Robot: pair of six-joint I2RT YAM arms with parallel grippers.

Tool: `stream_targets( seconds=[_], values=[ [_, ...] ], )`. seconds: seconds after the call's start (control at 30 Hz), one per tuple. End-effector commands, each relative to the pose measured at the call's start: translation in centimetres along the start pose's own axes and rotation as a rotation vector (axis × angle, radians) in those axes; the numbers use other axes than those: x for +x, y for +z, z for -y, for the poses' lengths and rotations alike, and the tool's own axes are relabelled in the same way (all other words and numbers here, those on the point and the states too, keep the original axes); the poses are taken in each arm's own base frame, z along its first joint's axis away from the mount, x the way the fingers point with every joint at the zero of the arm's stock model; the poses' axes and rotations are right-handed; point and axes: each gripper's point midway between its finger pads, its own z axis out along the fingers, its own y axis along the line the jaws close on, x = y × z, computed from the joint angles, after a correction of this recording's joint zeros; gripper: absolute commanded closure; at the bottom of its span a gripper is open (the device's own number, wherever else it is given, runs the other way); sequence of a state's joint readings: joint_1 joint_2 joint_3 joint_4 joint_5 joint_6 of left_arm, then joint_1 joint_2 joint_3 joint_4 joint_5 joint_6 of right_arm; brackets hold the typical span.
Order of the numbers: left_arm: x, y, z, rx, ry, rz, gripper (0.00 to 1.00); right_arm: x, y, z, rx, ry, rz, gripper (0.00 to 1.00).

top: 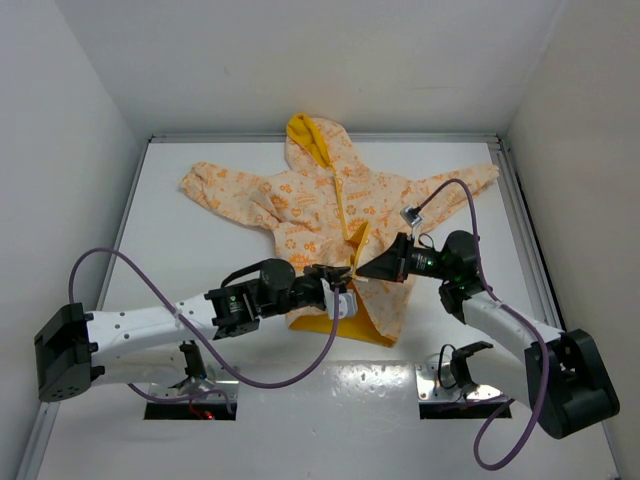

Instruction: Zip up the jacket

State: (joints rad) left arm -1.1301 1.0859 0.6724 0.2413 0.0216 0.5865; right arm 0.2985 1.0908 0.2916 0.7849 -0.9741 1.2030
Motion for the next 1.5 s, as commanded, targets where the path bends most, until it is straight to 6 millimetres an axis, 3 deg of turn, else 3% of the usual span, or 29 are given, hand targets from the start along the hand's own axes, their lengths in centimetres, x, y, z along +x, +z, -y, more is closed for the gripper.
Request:
stream_targets(
  seconds=[0.0,0.47,0.73,0.97,1.2,1.47],
  values=[
    [-2.6,-0.2,-2.3,-0.041,-0.003,0.073,0.71,0.2,0.0,-1.7,-0.066,-0.098,-0.02,1.0],
    [-2.9,-0.2,-2.1,-0.019,-0.003,0.077,0.7,0.2,-0.1,-1.7,-0.069,-0.109,-0.018,1.0],
    [-2.8,0.0,-1.7,0.001,-0.014,0.067,0.54,0.2,0.0,-1.9,-0.075,-0.117,-0.02,1.0],
    [-2.9,0.0,-1.8,0.001,-0.024,0.067,0.54,0.3,-0.1,-1.8,-0.076,-0.121,-0.019,1.0],
    [-2.3,-0.1,-2.6,-0.028,-0.027,0.045,0.59,0.4,-0.1,-1.8,-0.077,-0.121,-0.02,1.0],
    [-2.3,-0.1,-2.9,-0.034,-0.027,0.052,0.71,0.5,-0.2,-1.8,-0.079,-0.124,-0.021,1.0]
  ],
)
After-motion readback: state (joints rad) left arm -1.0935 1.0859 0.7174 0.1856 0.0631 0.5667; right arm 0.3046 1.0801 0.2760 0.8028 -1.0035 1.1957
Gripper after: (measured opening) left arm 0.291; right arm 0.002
